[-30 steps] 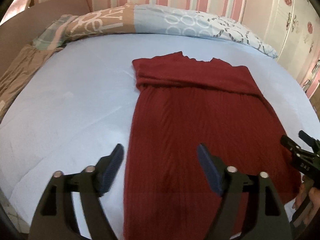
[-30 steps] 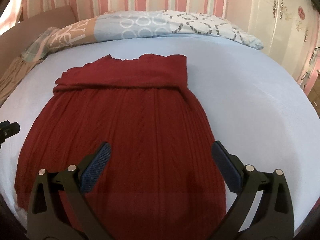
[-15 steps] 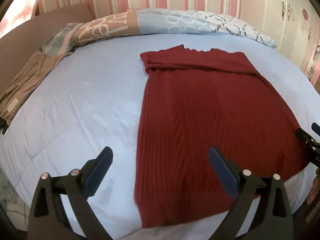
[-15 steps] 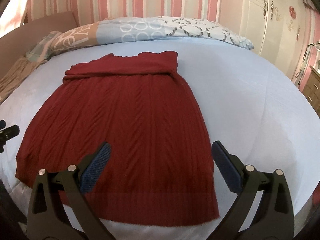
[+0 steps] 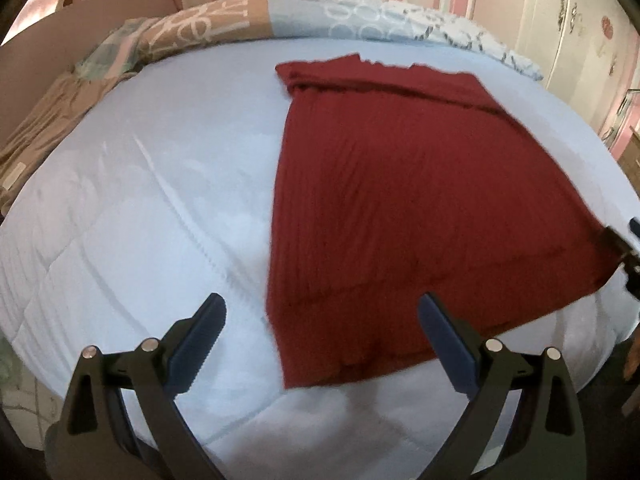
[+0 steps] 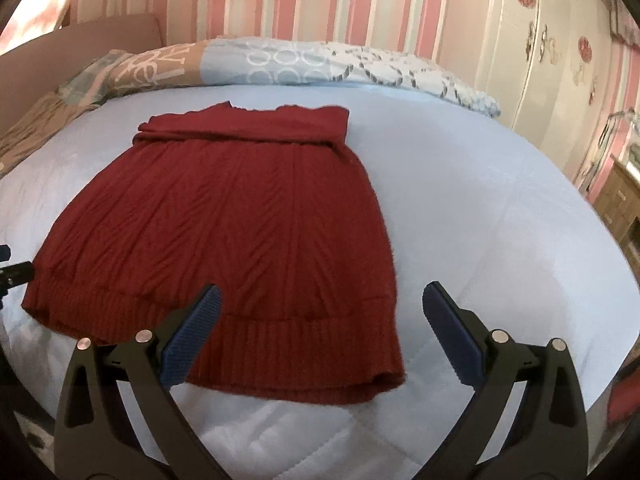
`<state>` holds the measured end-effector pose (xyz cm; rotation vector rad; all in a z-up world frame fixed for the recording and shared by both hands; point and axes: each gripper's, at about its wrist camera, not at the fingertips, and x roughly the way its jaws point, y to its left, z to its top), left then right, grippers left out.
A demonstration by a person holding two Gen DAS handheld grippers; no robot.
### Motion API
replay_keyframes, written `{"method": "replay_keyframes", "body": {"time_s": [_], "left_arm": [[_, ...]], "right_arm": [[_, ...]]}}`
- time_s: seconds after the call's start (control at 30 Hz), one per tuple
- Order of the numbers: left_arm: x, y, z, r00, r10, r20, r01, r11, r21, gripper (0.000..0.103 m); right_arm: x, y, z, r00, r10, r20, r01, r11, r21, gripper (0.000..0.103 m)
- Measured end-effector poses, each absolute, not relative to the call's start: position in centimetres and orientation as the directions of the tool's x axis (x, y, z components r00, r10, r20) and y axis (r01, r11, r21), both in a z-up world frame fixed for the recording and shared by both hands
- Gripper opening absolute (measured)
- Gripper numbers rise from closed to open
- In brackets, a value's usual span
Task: Fold small clothes
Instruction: 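Grasp the sweater hem with the left tool while the right tool grasps it too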
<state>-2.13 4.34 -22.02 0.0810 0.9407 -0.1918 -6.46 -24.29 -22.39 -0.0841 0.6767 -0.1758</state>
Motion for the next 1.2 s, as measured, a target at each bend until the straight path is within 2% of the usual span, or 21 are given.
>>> {"method": "replay_keyframes", "body": {"time_s": [0.1,0.27,0.33,0.4,0.43,0.53,0.57,0.6,0.7,0.97,1.2], "left_arm": [[-1.6,4.5,-22.8,0.542,-0.172,-0.822,0.211,0.975,-0.065,0.097],[-1.5,3.9,-23.9,0.511,-0.178,-0.841,0.221,0.973,-0.072,0.097],[-1.6,3.4,-24.5,0.505,-0.166,-0.847,0.226,0.973,-0.055,0.092],[-1.9,2.8,-25.2,0.487,-0.152,-0.86,0.24,0.97,-0.036,0.067],[-2.1,2.4,-25.2,0.491,-0.143,-0.86,0.249,0.968,-0.019,0.063],[-2.5,1.8,-25.0,0.51,-0.148,-0.847,0.282,0.959,0.002,0.042],[-2.5,1.8,-24.9,0.516,-0.15,-0.844,0.281,0.96,0.002,0.029],[-2.4,2.0,-24.8,0.521,-0.146,-0.841,0.278,0.961,0.006,0.022],[-1.9,3.0,-24.5,0.524,-0.175,-0.834,0.26,0.965,-0.039,0.014],[-2.1,2.7,-23.5,0.574,-0.155,-0.804,0.262,0.965,0.001,0.013],[-1.7,2.4,-23.6,0.587,-0.143,-0.797,0.259,0.966,0.018,0.013]], "right_arm": [[-6.3,-24.0,-22.7,0.764,-0.197,-0.615,0.127,0.98,-0.155,0.1],[-6.5,-23.8,-22.8,0.773,-0.198,-0.603,0.12,0.979,-0.167,0.1],[-6.5,-23.8,-22.8,0.773,-0.199,-0.603,0.124,0.979,-0.164,0.1],[-6.4,-23.8,-23.0,0.77,-0.2,-0.605,0.129,0.979,-0.161,0.1],[-6.4,-23.8,-23.1,0.768,-0.203,-0.607,0.129,0.978,-0.163,0.1],[-6.5,-23.8,-23.3,0.764,-0.207,-0.611,0.13,0.977,-0.169,0.1],[-6.4,-23.8,-23.3,0.763,-0.21,-0.612,0.13,0.976,-0.173,0.1],[-6.4,-23.8,-23.4,0.761,-0.213,-0.612,0.132,0.975,-0.176,0.1],[-6.3,-24.1,-23.4,0.753,-0.222,-0.62,0.142,0.974,-0.177,0.1],[-5.7,-27.9,-24.8,0.669,-0.249,-0.701,0.262,0.961,-0.091,0.099],[-5.2,-28.7,-26.9,0.589,-0.27,-0.762,0.306,0.947,-0.099,0.096]]}}
